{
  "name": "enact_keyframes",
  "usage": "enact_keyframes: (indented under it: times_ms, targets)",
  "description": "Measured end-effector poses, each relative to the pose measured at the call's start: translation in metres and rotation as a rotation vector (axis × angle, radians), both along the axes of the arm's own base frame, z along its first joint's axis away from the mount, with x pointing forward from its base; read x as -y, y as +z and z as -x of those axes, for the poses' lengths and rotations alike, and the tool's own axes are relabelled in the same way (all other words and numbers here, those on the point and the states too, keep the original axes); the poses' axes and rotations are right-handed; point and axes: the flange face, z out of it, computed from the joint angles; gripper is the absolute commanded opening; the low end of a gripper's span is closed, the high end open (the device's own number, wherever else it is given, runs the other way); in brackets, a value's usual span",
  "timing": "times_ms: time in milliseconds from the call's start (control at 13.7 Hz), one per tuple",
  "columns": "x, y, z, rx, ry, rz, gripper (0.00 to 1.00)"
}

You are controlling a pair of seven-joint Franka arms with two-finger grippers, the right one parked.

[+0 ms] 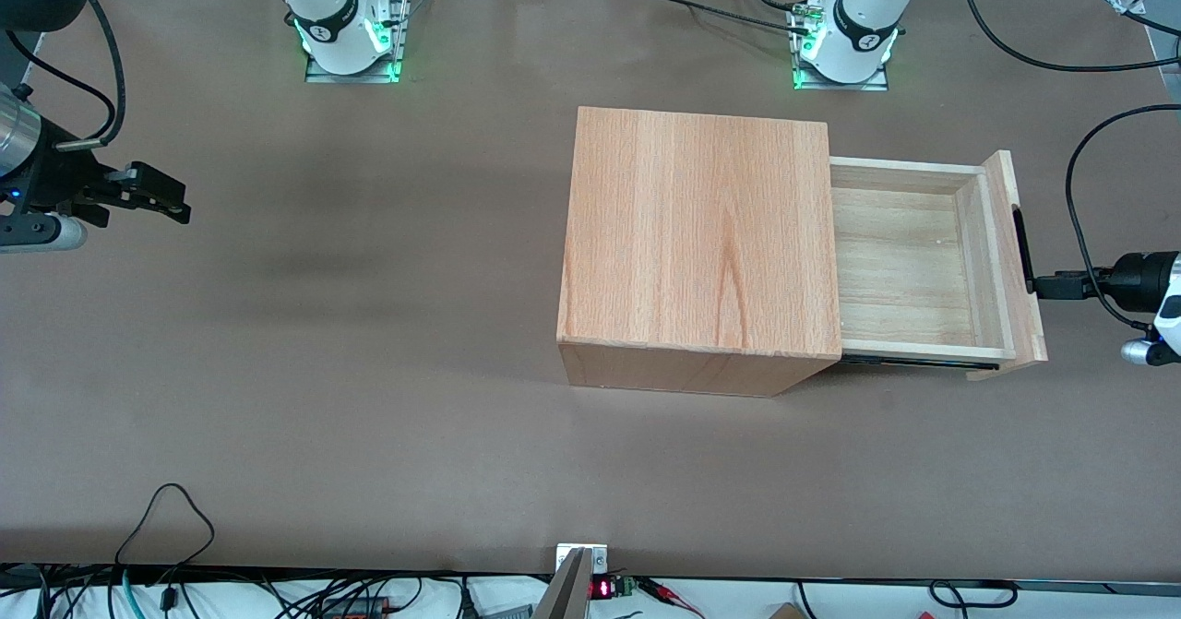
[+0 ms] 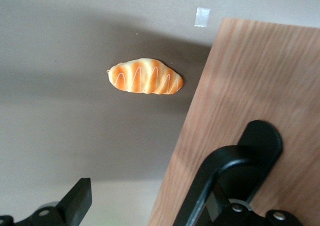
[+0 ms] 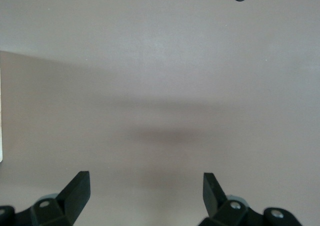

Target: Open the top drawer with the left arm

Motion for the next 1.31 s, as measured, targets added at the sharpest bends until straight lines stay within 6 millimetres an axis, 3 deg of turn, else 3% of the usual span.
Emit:
enact_keyframes:
  times_ms: [364,728,1019,1311]
  targets:
    - [0.003,0.018,0.004,0.004,0.000,0.017,1.00]
    - [0.007,0.054,0.014,0.012,-0.014,0.007,1.00]
    - [0.018,0.125,0.017,0.054,-0.073,-0.082,1.00]
    - [0.038,0.152,0.012,0.083,-0.124,-0.160,1.00]
